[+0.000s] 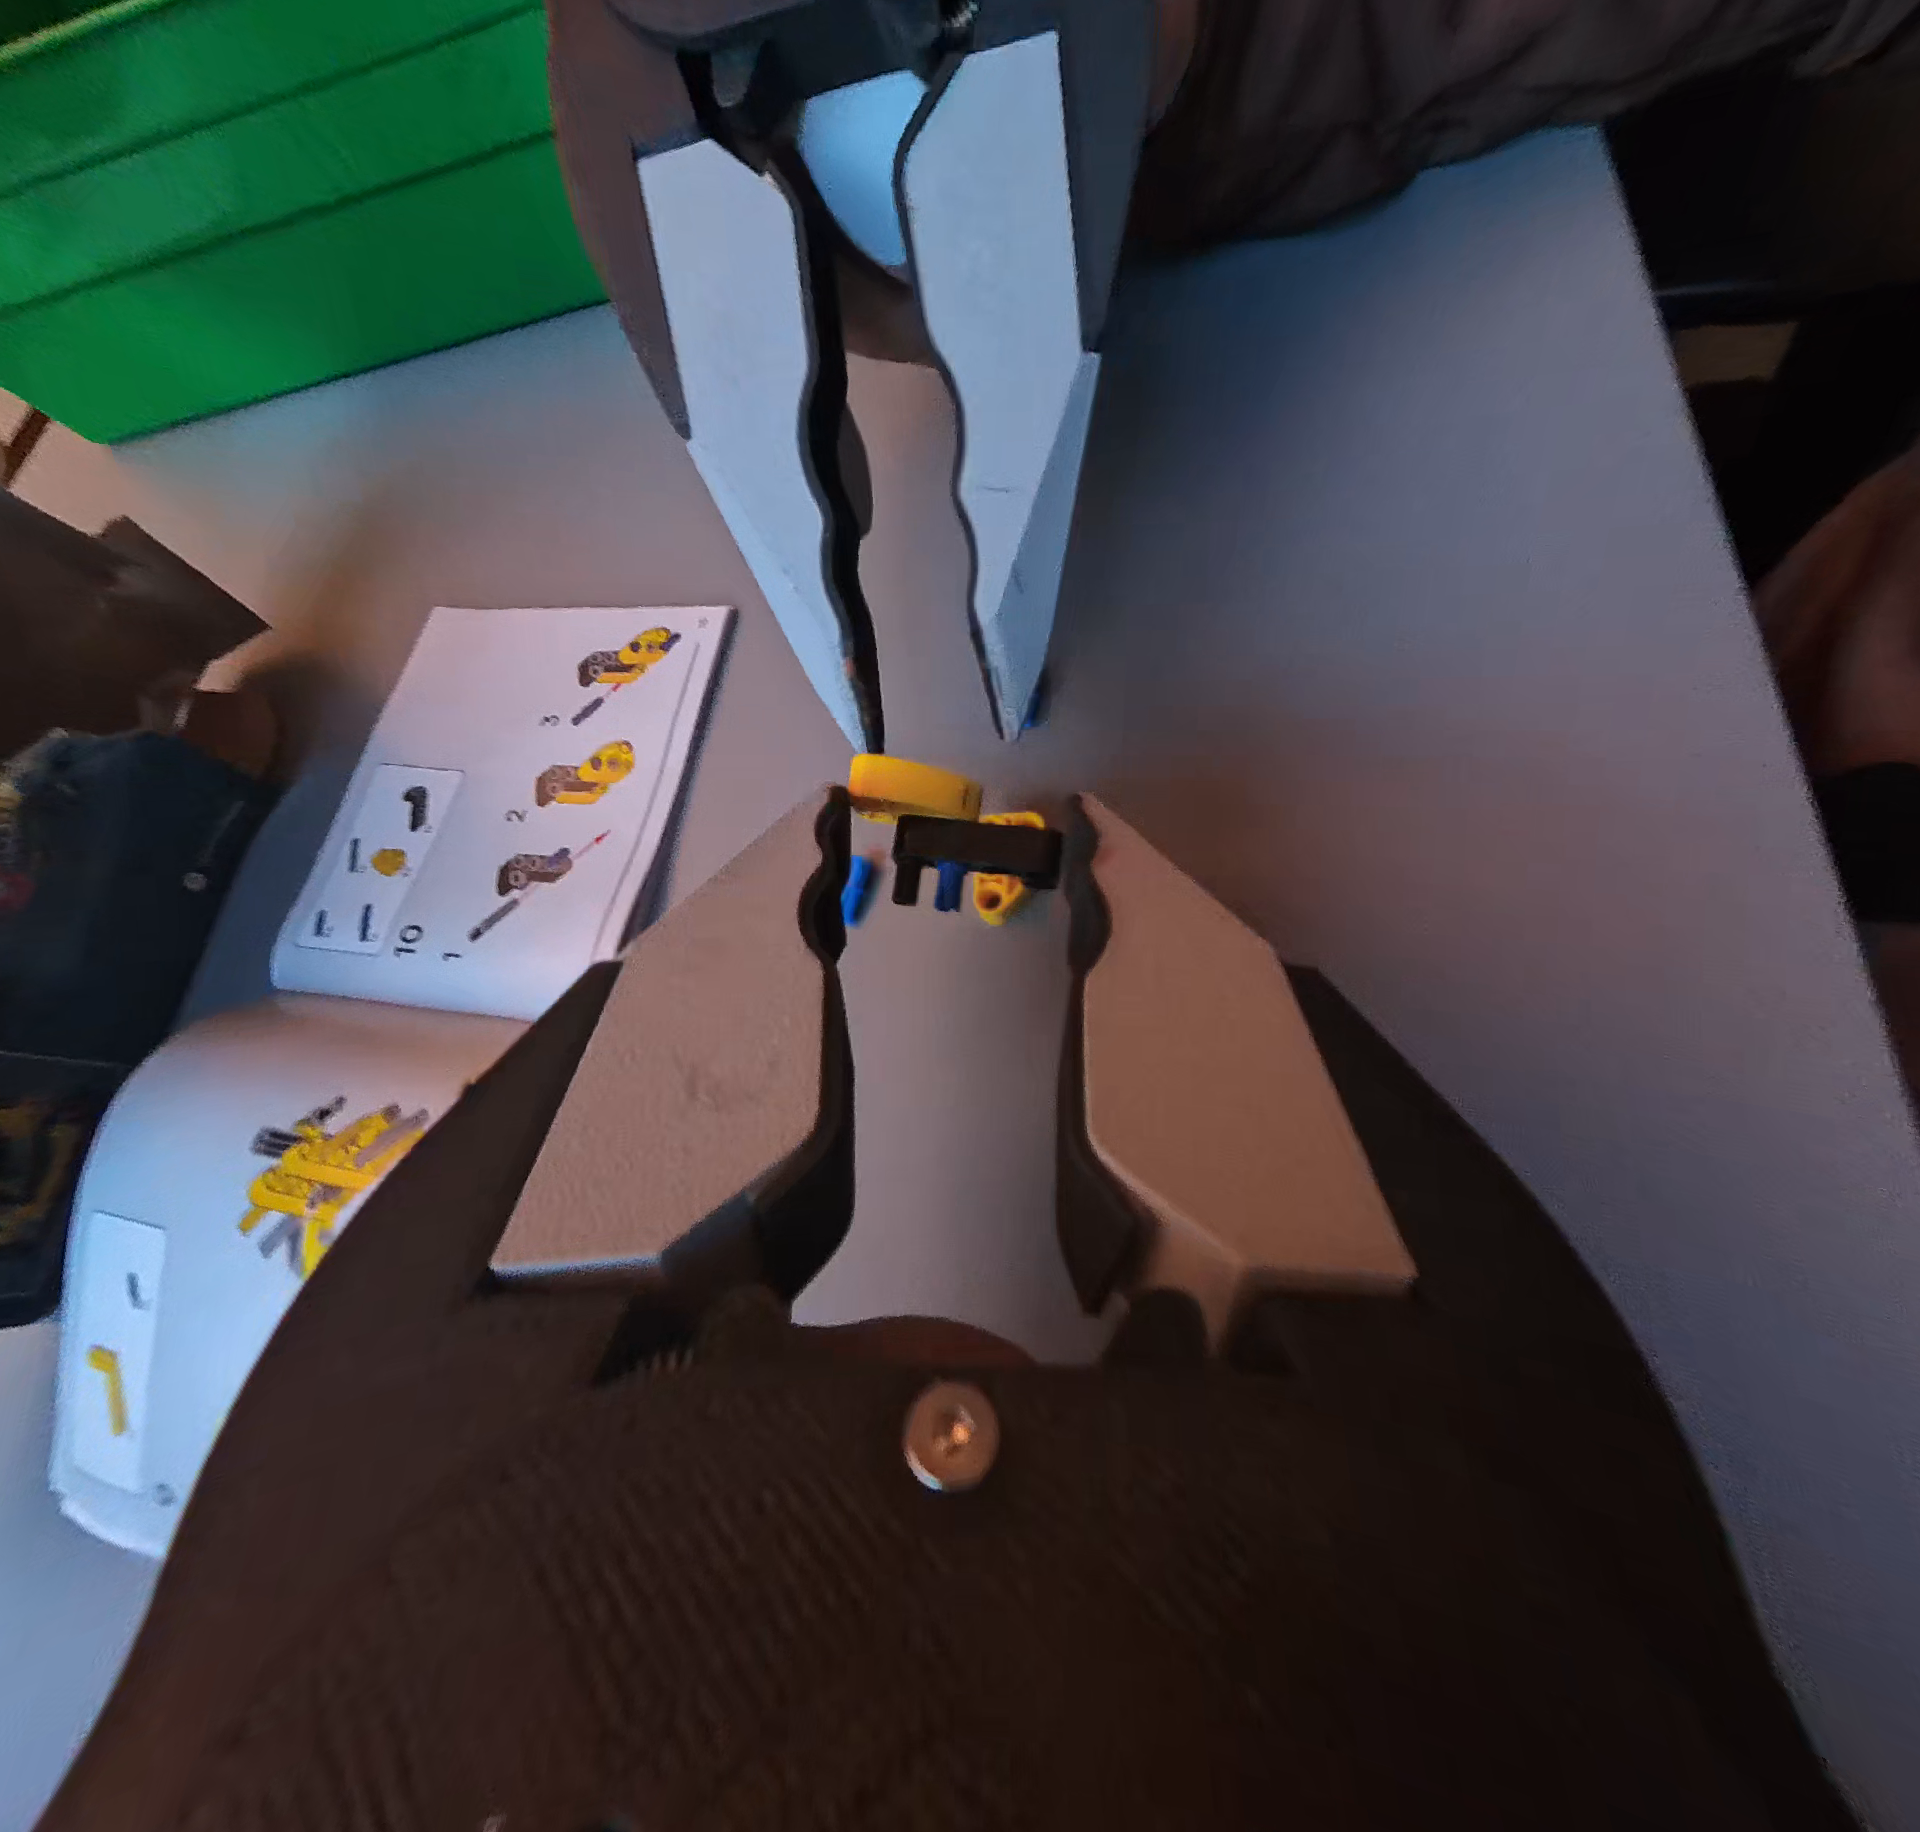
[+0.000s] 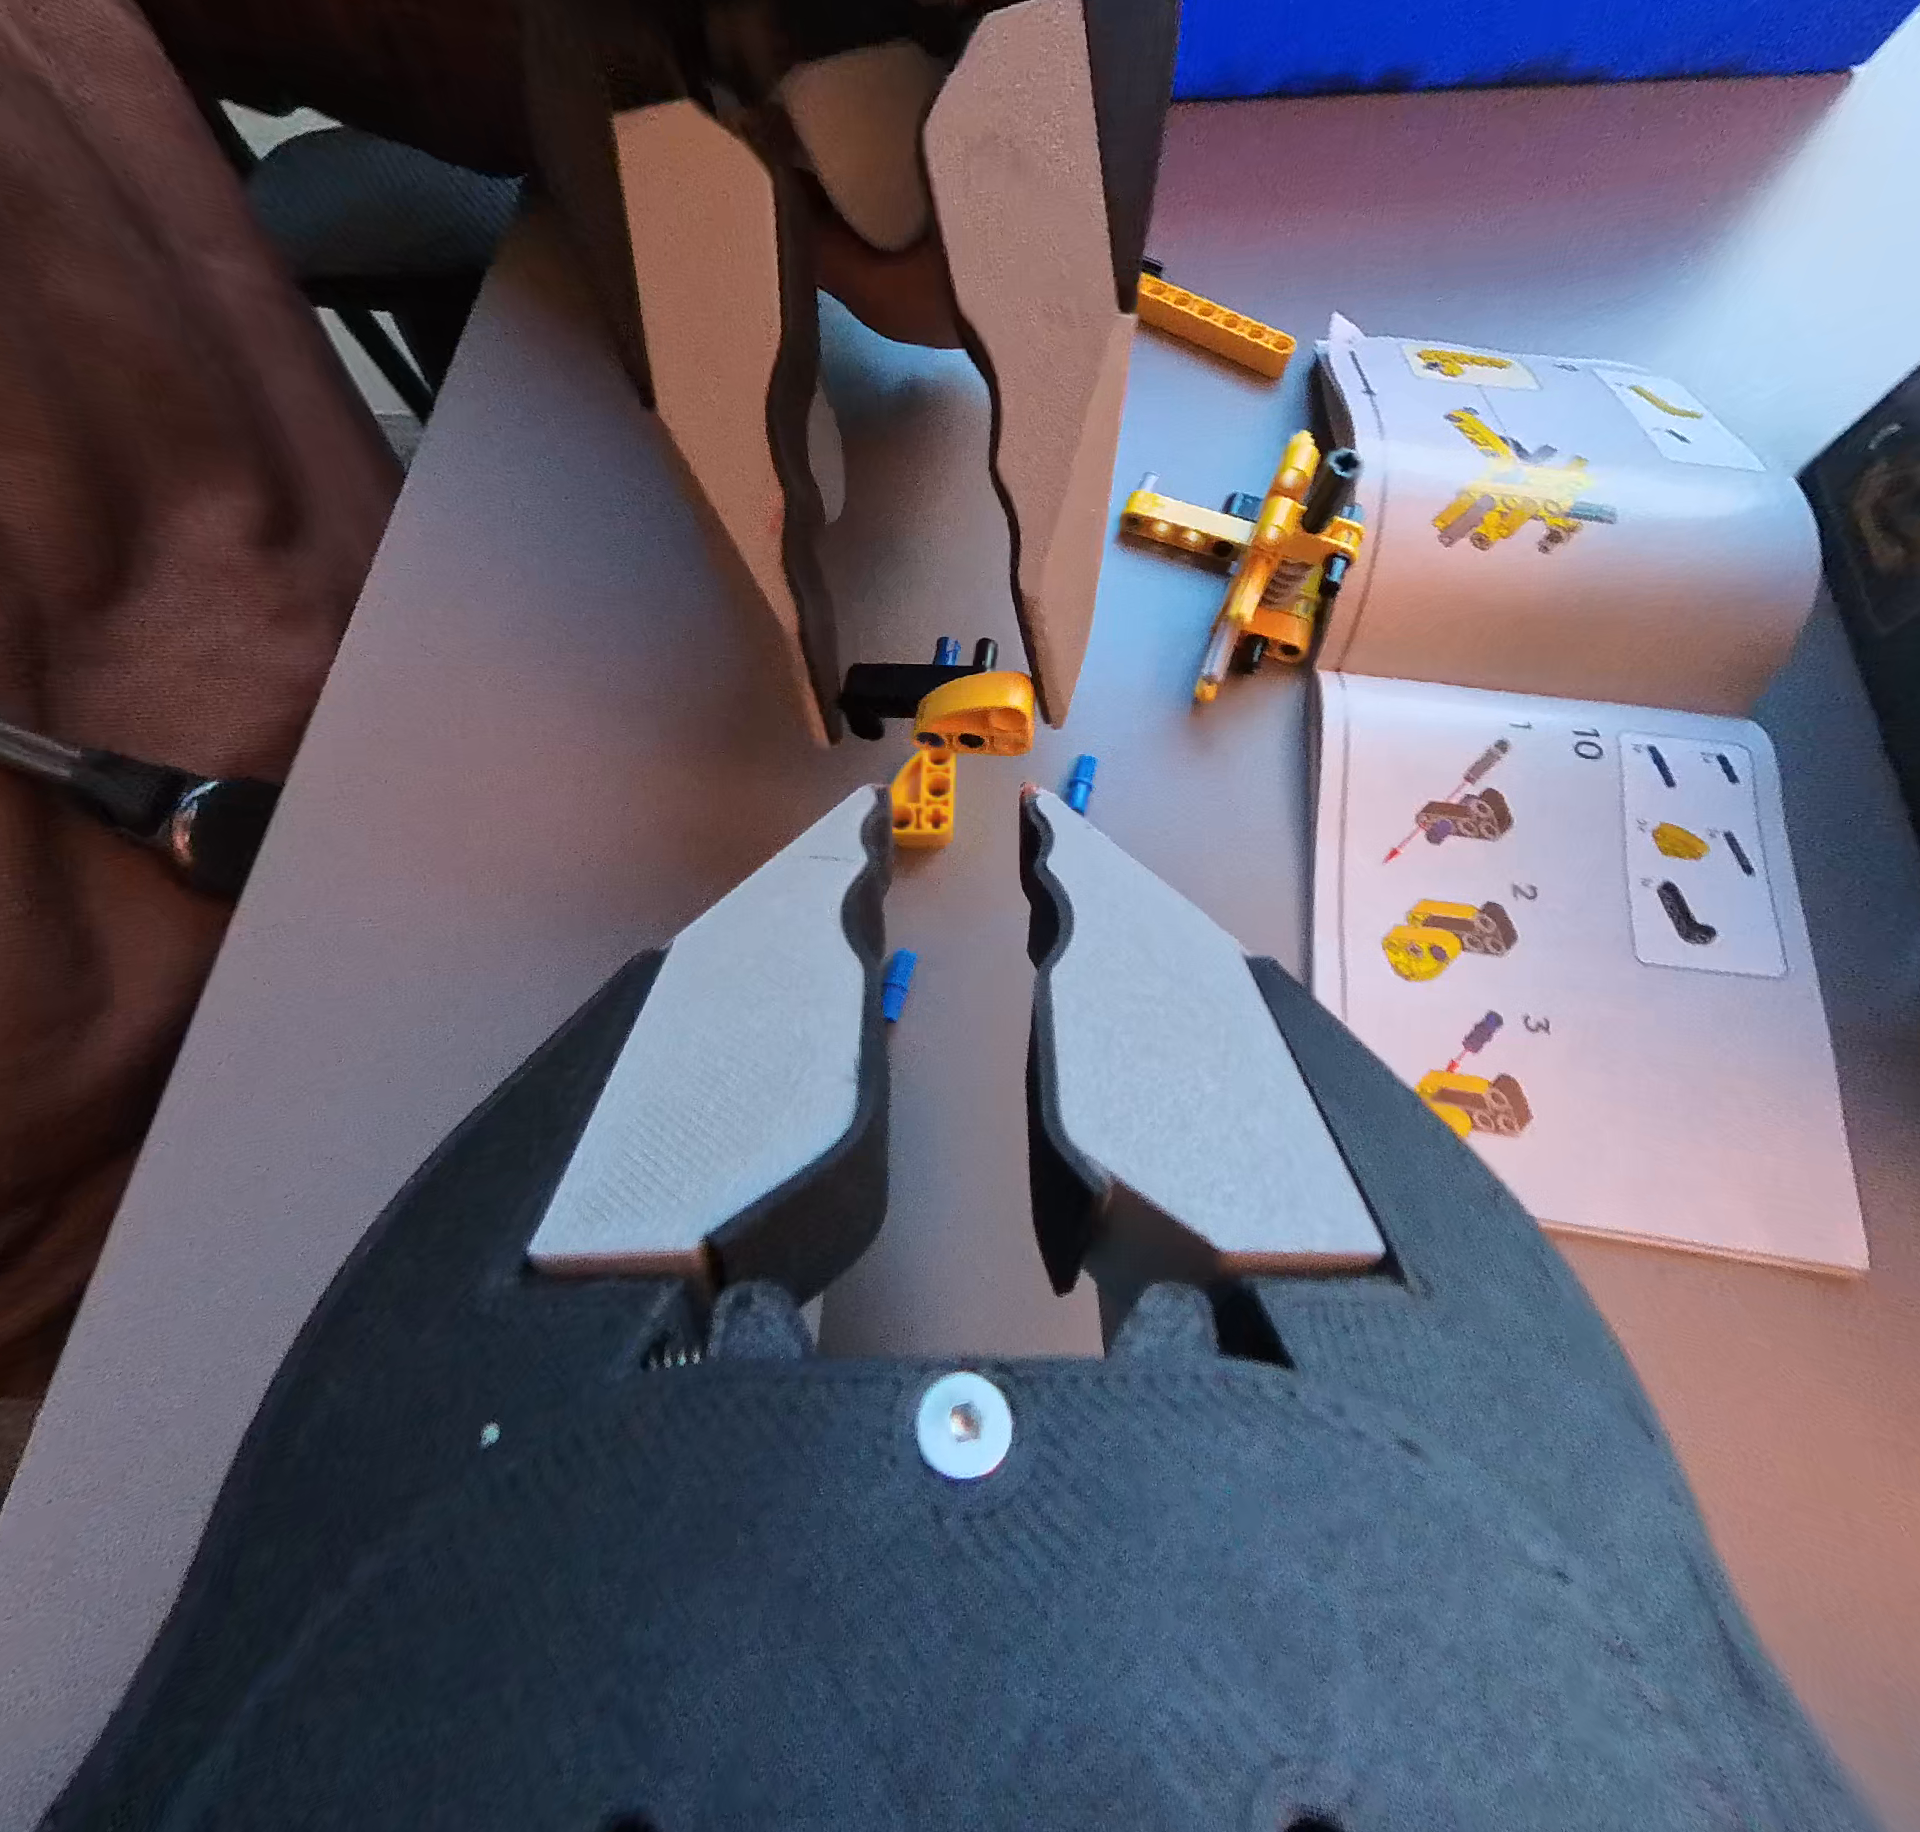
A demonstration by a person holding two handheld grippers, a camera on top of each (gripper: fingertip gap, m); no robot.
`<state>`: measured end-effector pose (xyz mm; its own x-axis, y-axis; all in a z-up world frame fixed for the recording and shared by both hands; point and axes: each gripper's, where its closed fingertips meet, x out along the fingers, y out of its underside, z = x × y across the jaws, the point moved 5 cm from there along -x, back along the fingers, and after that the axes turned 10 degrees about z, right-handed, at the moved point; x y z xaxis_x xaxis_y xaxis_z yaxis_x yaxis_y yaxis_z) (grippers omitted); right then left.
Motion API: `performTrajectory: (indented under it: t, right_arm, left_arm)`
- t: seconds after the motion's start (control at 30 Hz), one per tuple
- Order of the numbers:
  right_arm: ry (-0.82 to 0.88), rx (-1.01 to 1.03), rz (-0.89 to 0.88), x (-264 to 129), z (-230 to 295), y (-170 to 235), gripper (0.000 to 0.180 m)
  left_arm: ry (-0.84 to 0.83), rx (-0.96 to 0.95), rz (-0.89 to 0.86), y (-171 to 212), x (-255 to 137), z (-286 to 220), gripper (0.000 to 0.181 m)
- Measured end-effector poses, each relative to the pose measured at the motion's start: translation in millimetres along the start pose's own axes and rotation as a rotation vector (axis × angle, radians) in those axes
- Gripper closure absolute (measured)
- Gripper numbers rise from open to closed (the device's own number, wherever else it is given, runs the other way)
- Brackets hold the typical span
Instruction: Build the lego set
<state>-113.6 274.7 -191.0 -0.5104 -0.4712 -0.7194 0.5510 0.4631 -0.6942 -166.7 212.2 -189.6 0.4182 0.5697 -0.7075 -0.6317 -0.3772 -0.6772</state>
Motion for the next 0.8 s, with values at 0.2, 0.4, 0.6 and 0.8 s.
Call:
performTrajectory:
  t: [0.2,0.4,0.6,0.8]
  right_arm:
    - [-0.072,0.109,-0.05,-3.2,-7.0,0.8,0.157]
    - [-0.115,0.182,-0.058,-0.4,-11.6,3.3,0.15]
    - [-0.21,0.35,-0.209,-10.5,-21.8,-4.3,0.159]
    - [-0.202,0.378,-0.258,-13.8,-28.0,-5.5,0.165]
  left_arm:
    - [-0.084,0.127,0.015,-4.1,12.5,-3.4,0.143]
    - [-0.083,0.095,0.004,-4.2,15.7,2.4,0.143]
    - [-0.18,0.069,-0.136,-15.5,5.6,11.5,0.143]
    - [-0.316,0.144,-0.13,-16.7,5.6,12.9,0.142]
